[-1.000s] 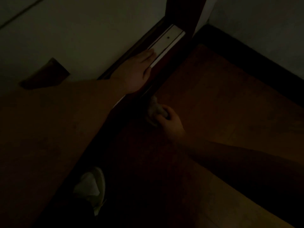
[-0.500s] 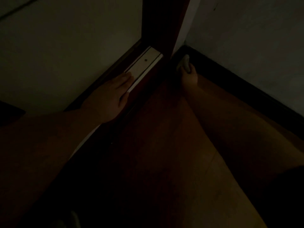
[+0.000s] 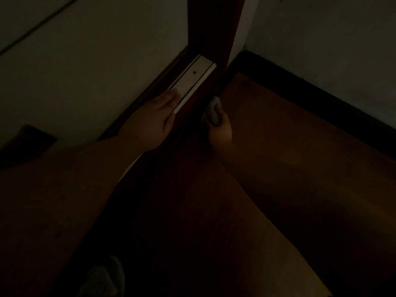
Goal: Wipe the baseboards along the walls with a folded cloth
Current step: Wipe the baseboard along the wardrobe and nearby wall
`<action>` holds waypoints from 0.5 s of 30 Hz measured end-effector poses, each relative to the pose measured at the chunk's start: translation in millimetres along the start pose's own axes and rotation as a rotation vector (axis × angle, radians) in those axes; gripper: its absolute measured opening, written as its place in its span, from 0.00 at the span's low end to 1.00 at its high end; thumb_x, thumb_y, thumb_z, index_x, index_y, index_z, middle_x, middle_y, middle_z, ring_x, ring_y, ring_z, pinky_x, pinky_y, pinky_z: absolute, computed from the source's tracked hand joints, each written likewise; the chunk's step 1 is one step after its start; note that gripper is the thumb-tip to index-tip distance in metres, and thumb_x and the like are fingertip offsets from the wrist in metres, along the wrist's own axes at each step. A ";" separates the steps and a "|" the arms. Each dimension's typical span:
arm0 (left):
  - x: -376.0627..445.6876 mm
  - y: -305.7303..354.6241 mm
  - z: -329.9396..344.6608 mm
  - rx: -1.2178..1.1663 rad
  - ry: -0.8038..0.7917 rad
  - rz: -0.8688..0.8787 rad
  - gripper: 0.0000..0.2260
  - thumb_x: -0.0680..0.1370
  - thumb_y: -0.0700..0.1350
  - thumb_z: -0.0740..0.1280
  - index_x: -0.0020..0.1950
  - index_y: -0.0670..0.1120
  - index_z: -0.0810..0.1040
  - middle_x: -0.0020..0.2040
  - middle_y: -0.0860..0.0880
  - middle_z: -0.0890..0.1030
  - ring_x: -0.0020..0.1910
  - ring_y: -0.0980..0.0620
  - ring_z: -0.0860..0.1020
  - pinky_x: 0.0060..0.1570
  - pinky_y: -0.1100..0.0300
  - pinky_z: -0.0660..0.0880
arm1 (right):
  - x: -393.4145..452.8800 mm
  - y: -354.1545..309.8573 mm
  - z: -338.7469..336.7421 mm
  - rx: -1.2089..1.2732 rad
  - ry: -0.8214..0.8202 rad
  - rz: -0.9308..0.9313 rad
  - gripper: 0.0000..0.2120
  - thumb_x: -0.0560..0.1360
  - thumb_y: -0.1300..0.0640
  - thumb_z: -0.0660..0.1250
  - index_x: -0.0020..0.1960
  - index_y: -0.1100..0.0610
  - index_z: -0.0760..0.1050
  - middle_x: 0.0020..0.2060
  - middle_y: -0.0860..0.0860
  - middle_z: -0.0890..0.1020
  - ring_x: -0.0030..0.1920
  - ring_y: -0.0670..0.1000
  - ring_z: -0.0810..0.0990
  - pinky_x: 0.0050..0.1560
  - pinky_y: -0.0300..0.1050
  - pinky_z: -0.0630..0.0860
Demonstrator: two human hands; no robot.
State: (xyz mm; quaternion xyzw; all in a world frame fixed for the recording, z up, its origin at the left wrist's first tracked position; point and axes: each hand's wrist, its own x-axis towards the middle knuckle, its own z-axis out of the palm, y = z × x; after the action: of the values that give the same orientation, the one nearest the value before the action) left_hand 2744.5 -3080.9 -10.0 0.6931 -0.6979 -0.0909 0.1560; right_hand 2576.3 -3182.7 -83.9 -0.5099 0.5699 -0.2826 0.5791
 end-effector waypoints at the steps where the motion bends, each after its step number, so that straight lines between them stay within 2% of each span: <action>1: 0.3 -0.7 -0.1 0.009 -0.006 -0.001 0.22 0.84 0.43 0.56 0.78 0.39 0.61 0.78 0.42 0.61 0.78 0.46 0.59 0.76 0.57 0.54 | -12.0 5.4 4.4 -0.019 -0.013 0.022 0.26 0.79 0.64 0.64 0.76 0.53 0.64 0.70 0.52 0.70 0.67 0.57 0.73 0.62 0.44 0.74; 3: -1.1 -0.8 -1.1 0.028 -0.020 -0.008 0.22 0.84 0.43 0.57 0.78 0.40 0.60 0.79 0.43 0.60 0.78 0.46 0.58 0.76 0.59 0.53 | -42.3 19.5 15.3 -0.122 -0.023 0.014 0.27 0.77 0.62 0.67 0.75 0.52 0.66 0.72 0.53 0.70 0.68 0.56 0.73 0.67 0.51 0.72; 7: -0.2 2.3 -3.4 0.054 -0.044 -0.036 0.23 0.85 0.45 0.55 0.79 0.42 0.58 0.80 0.44 0.58 0.79 0.48 0.57 0.77 0.57 0.54 | -112.9 42.4 41.2 -0.057 -0.074 0.065 0.28 0.76 0.59 0.70 0.74 0.51 0.67 0.71 0.52 0.71 0.69 0.53 0.72 0.69 0.52 0.70; 10: -0.6 3.5 -7.0 0.060 -0.083 -0.053 0.23 0.86 0.46 0.52 0.80 0.42 0.56 0.80 0.44 0.56 0.79 0.49 0.55 0.77 0.58 0.52 | -167.9 58.8 60.5 -0.049 -0.171 0.135 0.29 0.76 0.56 0.70 0.75 0.49 0.65 0.71 0.50 0.70 0.68 0.52 0.73 0.68 0.52 0.71; 12: -1.8 5.5 -8.8 0.065 -0.095 -0.050 0.23 0.86 0.46 0.52 0.80 0.42 0.55 0.80 0.44 0.55 0.79 0.49 0.54 0.77 0.61 0.50 | -200.0 67.6 69.2 -0.022 -0.229 0.193 0.29 0.76 0.56 0.70 0.75 0.48 0.66 0.70 0.49 0.72 0.65 0.50 0.74 0.66 0.48 0.73; 15: -1.9 8.7 -9.5 0.072 -0.101 -0.057 0.22 0.86 0.45 0.51 0.80 0.42 0.55 0.80 0.44 0.55 0.79 0.49 0.54 0.76 0.63 0.48 | -222.9 74.5 70.2 0.110 -0.357 0.289 0.25 0.76 0.60 0.71 0.71 0.51 0.69 0.63 0.51 0.77 0.60 0.52 0.78 0.61 0.48 0.77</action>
State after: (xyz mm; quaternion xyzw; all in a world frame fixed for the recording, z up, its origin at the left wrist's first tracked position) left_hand 2739.6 -3077.9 1.7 0.7122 -0.6878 -0.1051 0.0929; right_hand 2581.4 -2937.5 -80.8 -0.4324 0.5093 -0.1328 0.7321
